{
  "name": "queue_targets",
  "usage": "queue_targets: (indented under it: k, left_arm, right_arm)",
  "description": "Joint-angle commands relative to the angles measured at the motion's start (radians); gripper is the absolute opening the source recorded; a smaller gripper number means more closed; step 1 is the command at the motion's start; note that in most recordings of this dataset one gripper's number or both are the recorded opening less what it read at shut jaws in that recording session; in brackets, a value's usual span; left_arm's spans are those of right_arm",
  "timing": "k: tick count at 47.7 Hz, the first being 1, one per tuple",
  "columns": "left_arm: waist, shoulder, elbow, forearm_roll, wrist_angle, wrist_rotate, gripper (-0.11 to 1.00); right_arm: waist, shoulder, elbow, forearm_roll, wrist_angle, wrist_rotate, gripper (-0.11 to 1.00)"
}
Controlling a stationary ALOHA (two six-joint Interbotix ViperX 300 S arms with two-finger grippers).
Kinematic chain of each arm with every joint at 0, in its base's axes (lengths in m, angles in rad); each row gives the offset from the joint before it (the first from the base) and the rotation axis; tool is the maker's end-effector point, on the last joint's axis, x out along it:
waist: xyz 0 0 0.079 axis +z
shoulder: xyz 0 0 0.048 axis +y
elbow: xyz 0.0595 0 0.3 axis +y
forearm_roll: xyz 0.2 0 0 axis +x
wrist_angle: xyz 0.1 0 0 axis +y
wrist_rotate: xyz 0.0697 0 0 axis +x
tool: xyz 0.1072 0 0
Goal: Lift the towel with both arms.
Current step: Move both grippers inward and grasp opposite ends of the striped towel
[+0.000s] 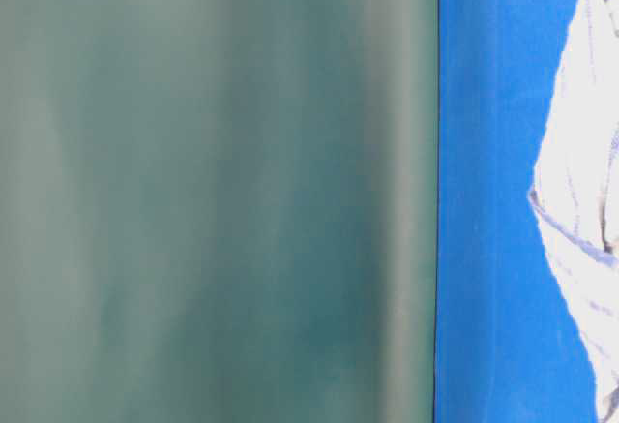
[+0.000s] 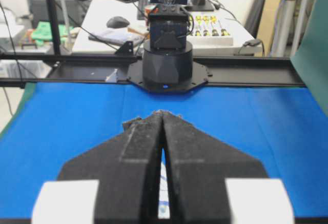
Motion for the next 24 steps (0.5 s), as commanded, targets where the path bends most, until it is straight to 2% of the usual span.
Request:
queue_targets:
  k: [1, 13, 24]
  left_arm:
    - [-0.005, 0.006, -0.023, -0.012, 0.006, 0.005, 0.0]
    - [-0.021, 0.057, -0.025, -0.014, -0.002, 0.009, 0.0]
    - [-0.025, 0.198, -0.028, -0.015, -0.069, -0.002, 0.0]
  right_arm:
    - [-0.008, 0.005, -0.018, 0.005, -0.005, 0.0, 0.0]
    - [-0.008, 0.038, -0.046, 0.006, 0.114, 0.009, 0.0]
    - [-0.008, 0.135, -0.035, 0.006, 0.124, 0.018, 0.0]
